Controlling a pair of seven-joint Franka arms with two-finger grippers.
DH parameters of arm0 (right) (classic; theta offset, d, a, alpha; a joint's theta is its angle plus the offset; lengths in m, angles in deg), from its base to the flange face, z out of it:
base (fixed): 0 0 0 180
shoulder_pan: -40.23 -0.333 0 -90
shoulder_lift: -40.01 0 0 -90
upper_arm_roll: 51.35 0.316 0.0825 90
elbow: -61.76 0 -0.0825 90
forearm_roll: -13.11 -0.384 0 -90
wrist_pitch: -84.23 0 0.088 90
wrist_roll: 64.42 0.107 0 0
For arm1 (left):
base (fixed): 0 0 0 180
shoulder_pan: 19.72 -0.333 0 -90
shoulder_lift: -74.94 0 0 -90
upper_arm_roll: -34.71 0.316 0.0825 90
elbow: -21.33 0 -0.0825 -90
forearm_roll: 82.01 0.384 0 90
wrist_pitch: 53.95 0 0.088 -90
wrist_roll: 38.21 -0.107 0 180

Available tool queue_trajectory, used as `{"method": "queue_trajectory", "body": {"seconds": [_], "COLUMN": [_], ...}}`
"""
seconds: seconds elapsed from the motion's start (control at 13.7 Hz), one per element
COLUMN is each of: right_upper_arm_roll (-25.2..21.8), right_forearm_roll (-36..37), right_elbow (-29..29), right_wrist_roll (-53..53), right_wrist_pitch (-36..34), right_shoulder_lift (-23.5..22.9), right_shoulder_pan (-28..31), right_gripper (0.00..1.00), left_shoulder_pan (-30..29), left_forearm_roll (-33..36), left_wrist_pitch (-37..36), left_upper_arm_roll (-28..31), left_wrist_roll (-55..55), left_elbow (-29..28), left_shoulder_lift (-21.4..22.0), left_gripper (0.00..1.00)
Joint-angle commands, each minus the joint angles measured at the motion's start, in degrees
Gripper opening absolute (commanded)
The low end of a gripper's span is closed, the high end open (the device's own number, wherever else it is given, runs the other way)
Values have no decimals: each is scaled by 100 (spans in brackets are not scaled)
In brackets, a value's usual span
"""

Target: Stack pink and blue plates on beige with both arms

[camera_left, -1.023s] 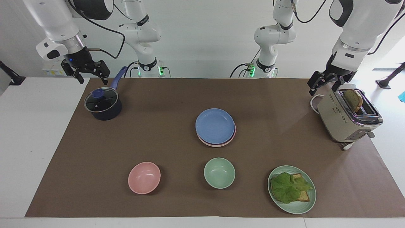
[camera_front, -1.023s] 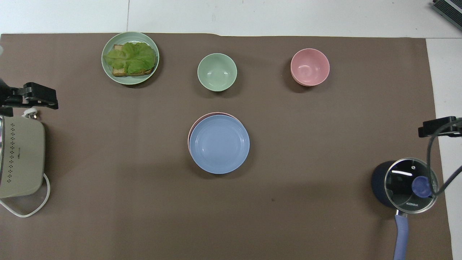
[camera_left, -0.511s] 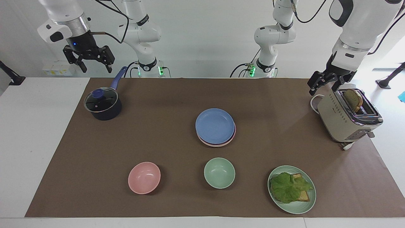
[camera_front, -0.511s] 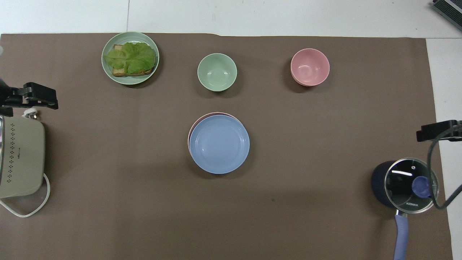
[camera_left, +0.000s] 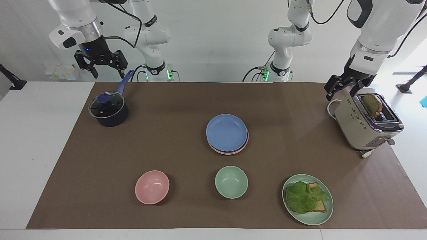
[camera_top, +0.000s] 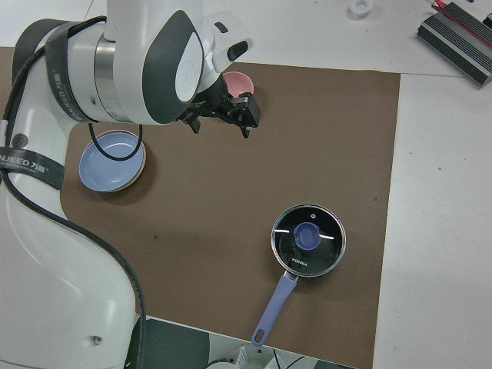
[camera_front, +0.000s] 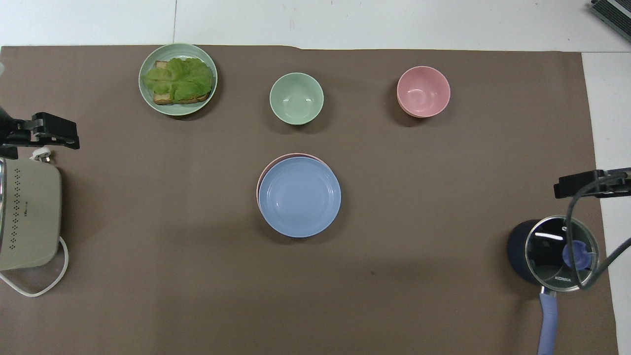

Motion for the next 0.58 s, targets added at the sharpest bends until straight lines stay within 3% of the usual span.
{"method": "queue_trajectory", "body": {"seconds": [0.0,0.51], "right_upper_arm_roll": [43,43], "right_forearm_roll": [211,220], "right_elbow": [-249,-117], "right_wrist_roll": [75,92], "right_wrist_pitch": [148,-46], "right_shoulder_lift": [179,144], "right_shoulder_pan": [14,23], "right_gripper": [100,100], "left_shoulder_pan": [-7,-7], "left_forearm_roll": [46,46], "left_wrist_pitch": [-73,-73], "left_upper_arm_roll": [-2,-2], "left_wrist_roll": [-47,-47], "left_elbow": [-12,-12], "left_shoulder_lift": [33,42], "left_gripper": [100,100]}}
